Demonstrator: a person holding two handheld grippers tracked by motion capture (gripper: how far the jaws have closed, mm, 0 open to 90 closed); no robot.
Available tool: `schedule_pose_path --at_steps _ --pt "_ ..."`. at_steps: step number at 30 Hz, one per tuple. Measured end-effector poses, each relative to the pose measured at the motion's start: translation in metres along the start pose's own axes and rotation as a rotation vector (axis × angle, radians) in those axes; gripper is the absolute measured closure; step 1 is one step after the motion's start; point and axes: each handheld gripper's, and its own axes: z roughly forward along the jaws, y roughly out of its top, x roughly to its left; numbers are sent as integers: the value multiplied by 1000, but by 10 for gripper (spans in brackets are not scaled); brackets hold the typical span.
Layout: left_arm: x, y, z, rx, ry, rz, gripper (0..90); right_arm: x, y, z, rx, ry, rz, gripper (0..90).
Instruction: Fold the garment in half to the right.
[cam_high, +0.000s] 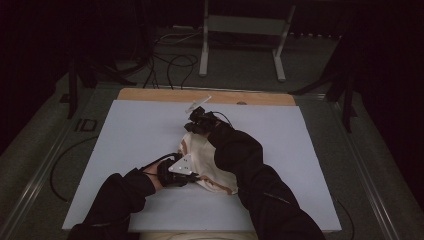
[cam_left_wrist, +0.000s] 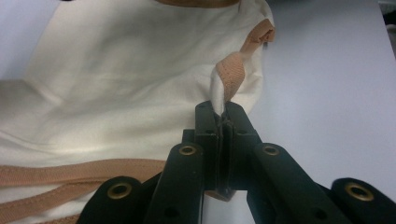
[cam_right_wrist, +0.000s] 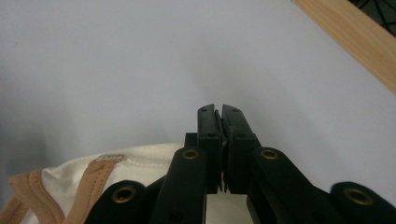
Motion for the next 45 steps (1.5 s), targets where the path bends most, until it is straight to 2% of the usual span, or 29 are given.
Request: schedule_pose_path --at_steps 4,7,20,28,33,40,45 --pt "1 5 -2 0 -3 7 865 -1 1 -6 -8 -4 -4 877" --pt "2 11 -2 10 -5 31 865 -2 1 -10 -12 -2 6 876" --pt "4 36 2 18 -20 84 866 -10 -4 -32 -39 -21 11 877" --pt "3 42 10 36 -47 94 865 -15 -13 -46 -48 -39 25 877" --pt "3 44 17 42 -59 86 865 -19 -22 -53 -69 -39 44 876" --pt "2 48 26 69 -80 81 865 -22 -36 -57 -80 -42 59 876" --pt "3 54 33 83 -91 94 864 -25 -44 -61 -90 -49 83 876"
